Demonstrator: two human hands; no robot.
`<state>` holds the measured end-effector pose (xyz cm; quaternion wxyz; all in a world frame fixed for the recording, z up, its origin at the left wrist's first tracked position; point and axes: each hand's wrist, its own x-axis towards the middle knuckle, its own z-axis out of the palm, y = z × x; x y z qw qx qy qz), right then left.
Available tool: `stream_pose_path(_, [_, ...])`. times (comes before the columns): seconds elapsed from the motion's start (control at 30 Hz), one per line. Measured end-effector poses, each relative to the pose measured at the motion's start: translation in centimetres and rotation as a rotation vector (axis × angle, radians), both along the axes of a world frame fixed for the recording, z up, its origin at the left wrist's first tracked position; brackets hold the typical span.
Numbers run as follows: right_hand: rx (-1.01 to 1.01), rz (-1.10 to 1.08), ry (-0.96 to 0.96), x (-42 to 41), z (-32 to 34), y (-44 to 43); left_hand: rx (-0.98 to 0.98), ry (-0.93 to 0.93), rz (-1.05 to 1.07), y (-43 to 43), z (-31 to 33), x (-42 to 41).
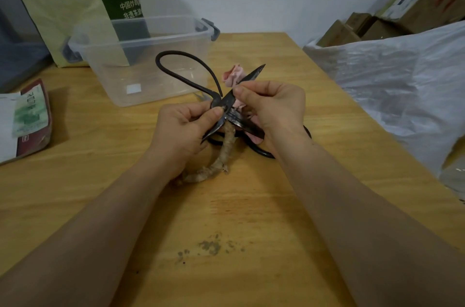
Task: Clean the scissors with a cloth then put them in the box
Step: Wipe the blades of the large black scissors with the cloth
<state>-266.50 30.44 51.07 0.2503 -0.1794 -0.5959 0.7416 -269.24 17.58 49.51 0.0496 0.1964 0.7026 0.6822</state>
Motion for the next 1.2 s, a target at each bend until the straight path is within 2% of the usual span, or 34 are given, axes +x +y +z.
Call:
stream_pose_path(0.17, [-0.013,-0.121,0.047,-0.7,0.2,1.0,0.016,0.021,-0.003,0.0,-0.1,0.1])
stream_pose_path(0.23, [-0.142,-0.121,0.072,-0.6,0.6,1.4,0.027,0.028,-0.015,0.1,0.0,0.2])
stream_pose_path(0.33, [-0.404,0.034,0.040,0.0,0.8,1.9,0.040,0.016,-0.016,0.2,0.0,0.2])
stream_pose_path(0.43, [-0.329,0.247,-0.060,0.1,0.3,1.9,0.052,-0.009,-0.007,0.2,-0.1,0.1])
stream_pose_path(0.5, [-0.300,0.298,-0.090,-0.1,0.0,1.8,0.047,-0.021,-0.010,0.1,-0.1,0.1])
stream_pose_path(0.73, [-0.450,0.555,-0.095,0.4,0.5,3.6,0.069,-0.016,-0.020,-0.1,-0.3,0.1])
stream_pose_path(0.93, [-0.321,0.530,-0.132,0.5,0.3,3.2,0.069,-0.011,-0.063,-0.1,-0.3,0.0])
stream_pose_path(1.1, [-0.473,0.549,-0.112,0.5,0.5,4.1,0.078,-0.024,-0.045,-0.2,-0.6,-0.4])
stream_pose_path(1.2, [-0.431,0.597,-0.115,0.6,0.5,4.2,0.102,-0.043,-0.041,-0.2,-0.5,-0.3])
